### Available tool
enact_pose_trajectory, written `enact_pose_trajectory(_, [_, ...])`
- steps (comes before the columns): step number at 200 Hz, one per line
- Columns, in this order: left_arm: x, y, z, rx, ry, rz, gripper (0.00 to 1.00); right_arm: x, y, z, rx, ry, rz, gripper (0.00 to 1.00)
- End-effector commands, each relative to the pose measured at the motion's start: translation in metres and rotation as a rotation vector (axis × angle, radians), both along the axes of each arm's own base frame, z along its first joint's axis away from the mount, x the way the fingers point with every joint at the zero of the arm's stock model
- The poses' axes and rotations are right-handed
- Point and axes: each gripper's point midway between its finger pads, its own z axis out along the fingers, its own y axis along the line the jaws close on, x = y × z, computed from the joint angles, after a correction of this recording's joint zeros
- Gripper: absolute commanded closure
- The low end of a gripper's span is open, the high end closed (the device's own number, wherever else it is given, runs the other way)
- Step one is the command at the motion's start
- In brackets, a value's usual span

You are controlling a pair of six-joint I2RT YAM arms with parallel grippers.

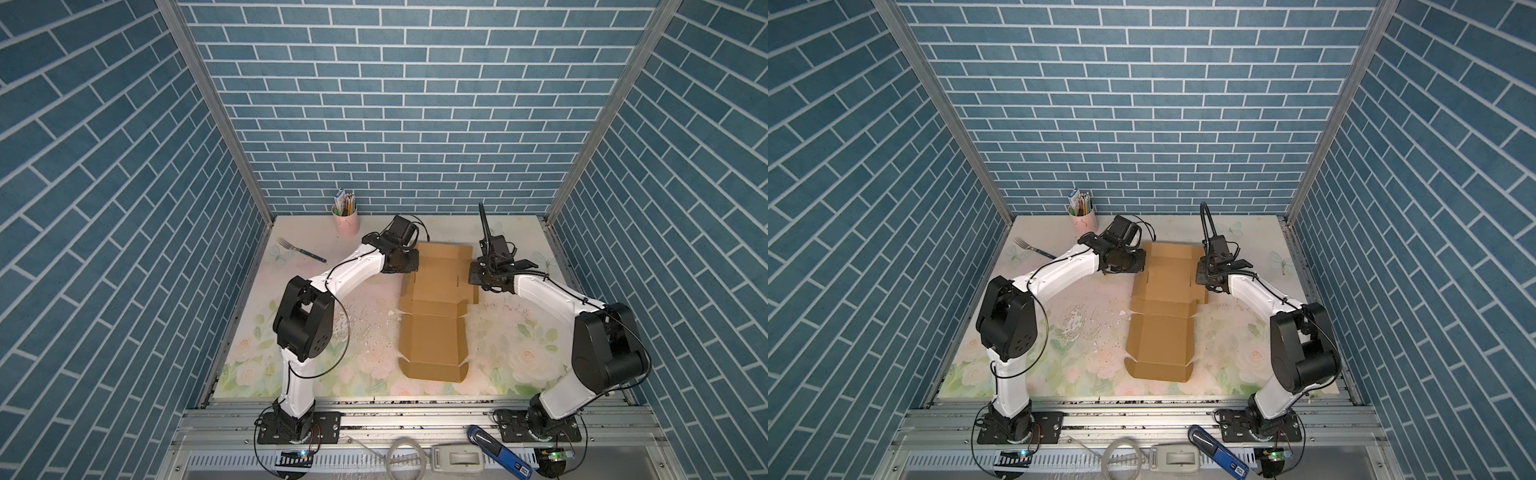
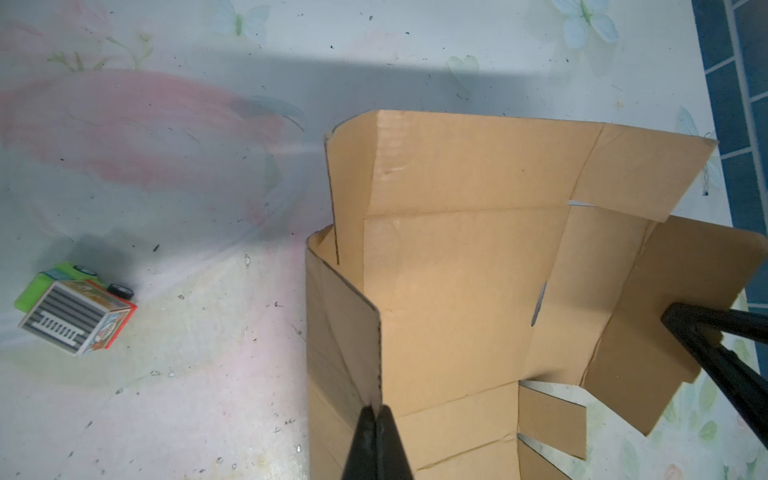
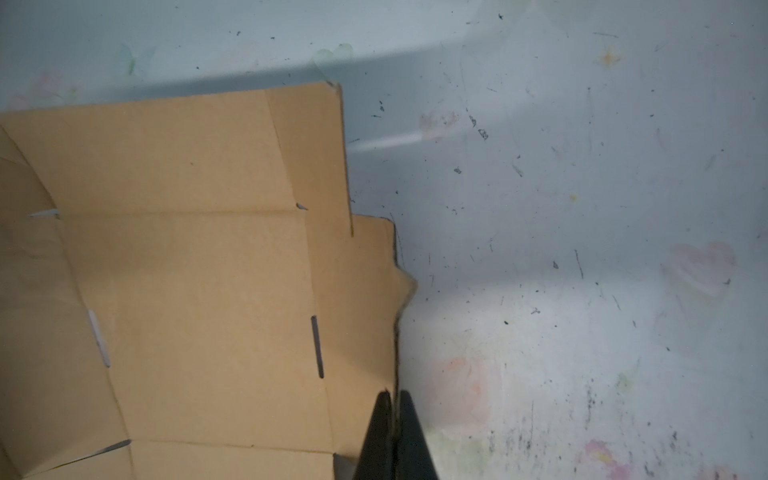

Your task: Fold the paper box

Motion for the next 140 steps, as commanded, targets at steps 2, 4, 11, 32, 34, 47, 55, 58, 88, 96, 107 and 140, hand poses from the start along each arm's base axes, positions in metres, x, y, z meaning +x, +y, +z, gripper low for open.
enact_pose_trajectory(2, [-0.008, -0.022, 0.016, -0.054, -0.017, -0.036, 1.0, -0.001, 0.008, 0.027, 0.036, -0.046, -0.041, 0.99])
enact_pose_trajectory(4, [-0.009, -0.023, 0.016, -0.056, -0.017, -0.037, 1.0, -0.001, 0.008, 0.028, 0.038, -0.048, -0.044, 0.99])
enact_pose_trajectory(11, [-0.01, -0.027, 0.017, -0.063, -0.018, -0.042, 1.0, -0.002, 0.011, 0.031, 0.048, -0.052, -0.047, 0.99])
enact_pose_trajectory(32, [-0.015, -0.038, 0.02, -0.081, -0.019, -0.056, 1.0, -0.004, 0.024, 0.041, 0.084, -0.072, -0.039, 0.99])
enact_pose_trajectory(34, [-0.016, -0.039, 0.019, -0.083, -0.018, -0.057, 1.0, -0.003, 0.025, 0.042, 0.088, -0.074, -0.038, 0.99])
enact_pose_trajectory(47, [-0.019, -0.046, 0.02, -0.089, -0.018, -0.066, 1.0, -0.004, 0.035, 0.049, 0.123, -0.086, -0.029, 0.99])
enact_pose_trajectory(55, [-0.02, -0.049, 0.021, -0.093, -0.02, -0.071, 1.0, -0.005, 0.041, 0.052, 0.14, -0.093, -0.023, 0.99])
enact_pose_trajectory(58, [-0.021, -0.051, 0.022, -0.095, -0.02, -0.072, 1.0, -0.005, 0.043, 0.055, 0.146, -0.096, -0.021, 0.99])
enact_pose_trajectory(88, [-0.026, -0.062, 0.025, -0.118, -0.023, -0.084, 1.0, -0.006, 0.059, 0.064, 0.188, -0.11, -0.015, 0.99])
enact_pose_trajectory(96, [-0.027, -0.063, 0.026, -0.119, -0.023, -0.087, 1.0, -0.006, 0.06, 0.063, 0.192, -0.109, -0.019, 0.99])
enact_pose_trajectory(107, [-0.029, -0.065, 0.026, -0.117, -0.024, -0.091, 1.0, -0.007, 0.059, 0.063, 0.194, -0.111, -0.023, 0.98])
enact_pose_trajectory(140, [-0.036, -0.06, 0.027, -0.115, -0.031, -0.096, 1.0, -0.014, 0.051, 0.065, 0.176, -0.132, -0.023, 0.99])
